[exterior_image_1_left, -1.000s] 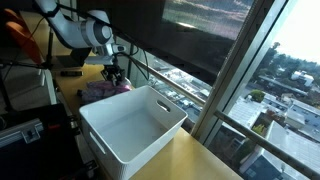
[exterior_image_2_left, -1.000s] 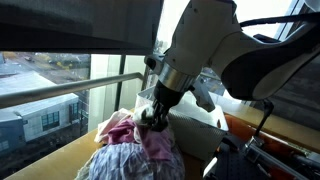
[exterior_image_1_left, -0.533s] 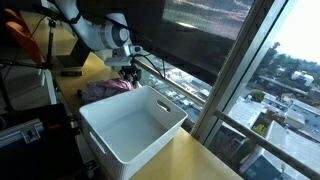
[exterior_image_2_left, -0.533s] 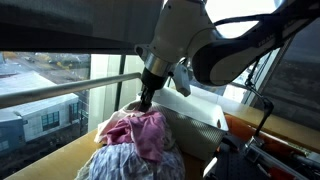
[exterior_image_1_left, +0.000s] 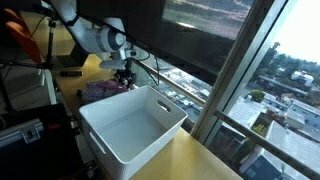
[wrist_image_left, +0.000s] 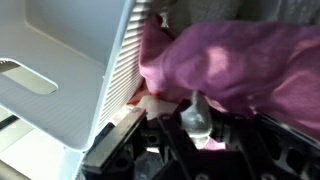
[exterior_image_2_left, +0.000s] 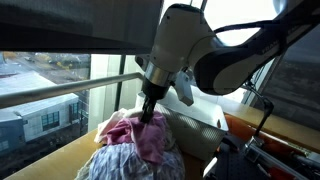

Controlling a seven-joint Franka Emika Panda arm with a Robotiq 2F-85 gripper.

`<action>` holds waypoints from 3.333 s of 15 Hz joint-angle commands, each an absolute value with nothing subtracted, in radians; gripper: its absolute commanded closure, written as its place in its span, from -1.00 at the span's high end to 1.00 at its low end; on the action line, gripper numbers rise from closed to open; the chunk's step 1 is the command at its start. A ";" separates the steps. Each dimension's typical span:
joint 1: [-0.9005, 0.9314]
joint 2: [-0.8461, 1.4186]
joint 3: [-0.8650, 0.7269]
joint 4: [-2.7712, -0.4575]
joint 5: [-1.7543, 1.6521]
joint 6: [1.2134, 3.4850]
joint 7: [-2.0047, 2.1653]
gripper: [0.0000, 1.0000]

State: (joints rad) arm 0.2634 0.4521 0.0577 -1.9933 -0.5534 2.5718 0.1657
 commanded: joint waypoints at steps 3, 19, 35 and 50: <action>0.326 0.277 0.076 -2.150 -0.531 2.532 0.211 -0.94; 0.322 0.189 0.113 -2.321 -0.484 2.486 0.268 0.17; 0.271 0.078 0.183 -2.194 -0.452 2.363 0.225 1.00; 0.190 0.579 0.165 -1.903 -0.100 2.404 0.041 1.00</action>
State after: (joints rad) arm 0.2162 0.4786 0.1665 -1.9894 -0.1709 2.4183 0.0975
